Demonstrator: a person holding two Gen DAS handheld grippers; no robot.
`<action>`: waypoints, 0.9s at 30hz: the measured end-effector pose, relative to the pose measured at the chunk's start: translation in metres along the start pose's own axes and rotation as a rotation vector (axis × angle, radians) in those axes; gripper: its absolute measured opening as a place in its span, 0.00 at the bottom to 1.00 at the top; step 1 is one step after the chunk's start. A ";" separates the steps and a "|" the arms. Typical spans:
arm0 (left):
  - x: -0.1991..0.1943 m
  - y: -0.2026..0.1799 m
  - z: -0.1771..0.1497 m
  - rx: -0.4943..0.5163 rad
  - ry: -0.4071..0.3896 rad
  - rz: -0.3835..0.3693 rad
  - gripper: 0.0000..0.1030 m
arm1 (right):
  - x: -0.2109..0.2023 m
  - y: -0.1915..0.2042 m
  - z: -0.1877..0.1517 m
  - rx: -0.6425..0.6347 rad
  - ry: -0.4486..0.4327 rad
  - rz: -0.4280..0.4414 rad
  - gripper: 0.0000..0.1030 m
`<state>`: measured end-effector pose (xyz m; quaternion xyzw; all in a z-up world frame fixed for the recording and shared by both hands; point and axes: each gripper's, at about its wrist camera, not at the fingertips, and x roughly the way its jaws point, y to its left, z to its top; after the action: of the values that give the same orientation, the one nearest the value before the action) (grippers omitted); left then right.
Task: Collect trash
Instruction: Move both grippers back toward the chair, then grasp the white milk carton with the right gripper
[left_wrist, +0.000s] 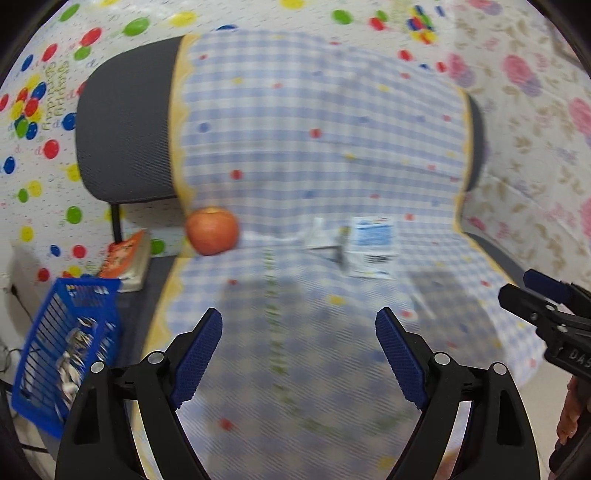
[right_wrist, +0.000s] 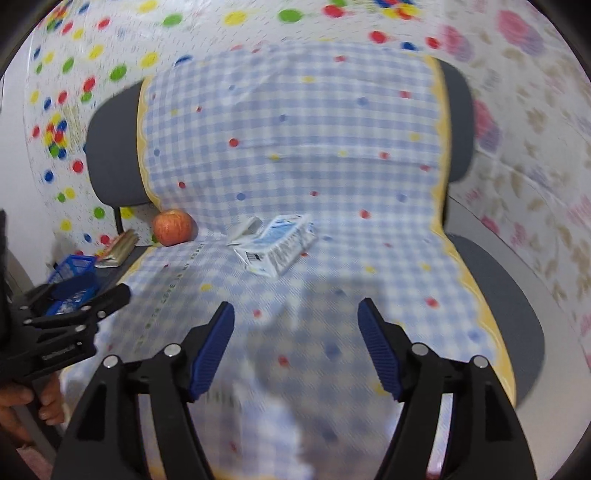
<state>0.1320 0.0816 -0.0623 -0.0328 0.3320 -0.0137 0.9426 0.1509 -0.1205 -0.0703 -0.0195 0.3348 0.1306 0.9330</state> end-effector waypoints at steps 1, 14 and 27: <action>0.005 0.005 0.003 -0.003 0.005 0.014 0.83 | 0.015 0.009 0.007 -0.015 0.011 -0.009 0.71; 0.065 0.043 0.019 -0.038 0.058 0.071 0.84 | 0.151 0.052 0.044 -0.078 0.148 -0.183 0.86; 0.091 0.032 0.028 -0.018 0.094 0.030 0.84 | 0.146 0.020 0.044 -0.005 0.098 -0.149 0.73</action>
<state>0.2204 0.1106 -0.0994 -0.0358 0.3764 0.0017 0.9258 0.2810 -0.0620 -0.1273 -0.0532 0.3771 0.0605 0.9226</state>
